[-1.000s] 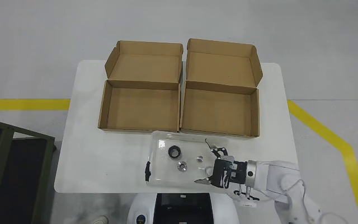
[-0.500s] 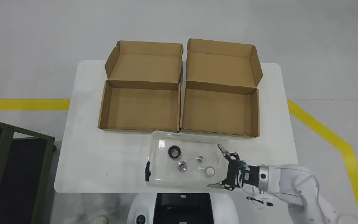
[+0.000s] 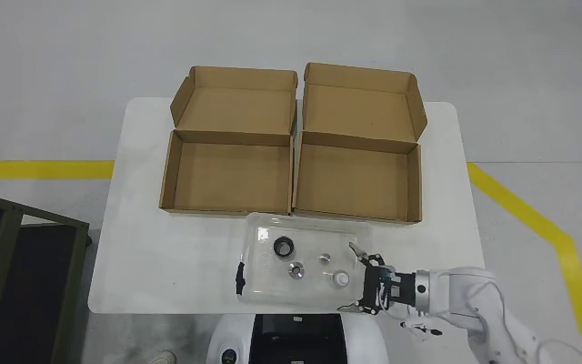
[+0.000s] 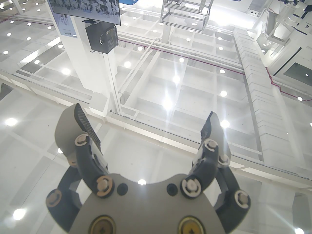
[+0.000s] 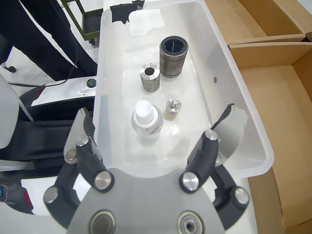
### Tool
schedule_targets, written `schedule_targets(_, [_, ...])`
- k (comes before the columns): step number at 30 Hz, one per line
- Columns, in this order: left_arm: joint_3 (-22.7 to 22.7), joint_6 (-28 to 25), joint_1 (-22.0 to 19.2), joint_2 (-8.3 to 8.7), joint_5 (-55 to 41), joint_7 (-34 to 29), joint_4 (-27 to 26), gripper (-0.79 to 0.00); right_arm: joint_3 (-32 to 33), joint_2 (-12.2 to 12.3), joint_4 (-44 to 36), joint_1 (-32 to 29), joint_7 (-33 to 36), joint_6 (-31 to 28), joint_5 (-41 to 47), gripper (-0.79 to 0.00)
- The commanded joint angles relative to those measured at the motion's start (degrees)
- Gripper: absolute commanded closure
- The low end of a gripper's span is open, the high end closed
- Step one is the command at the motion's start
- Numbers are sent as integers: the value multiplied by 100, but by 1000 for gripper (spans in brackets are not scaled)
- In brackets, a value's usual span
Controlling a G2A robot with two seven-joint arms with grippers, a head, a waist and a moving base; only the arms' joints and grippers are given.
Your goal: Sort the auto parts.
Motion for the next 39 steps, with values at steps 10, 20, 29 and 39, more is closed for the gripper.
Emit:
schedule_targets(10, [0, 0, 0, 0, 0, 0, 0, -785, -139, 68, 135, 151, -38, 0, -106, -610])
schedule_targets(20, [0, 0, 0, 0, 0, 0, 0, -785, -216, 99, 213, 210, 43, 43, -109, -471])
schedule_targets(29, [0, 0, 0, 0, 0, 0, 0, -785, -380, 116, 231, 308, 189, 54, -212, -416])
schedule_targets(39, [0, 0, 0, 0, 0, 0, 0, -785, -491, 133, 163, 395, 210, 105, -212, -6])
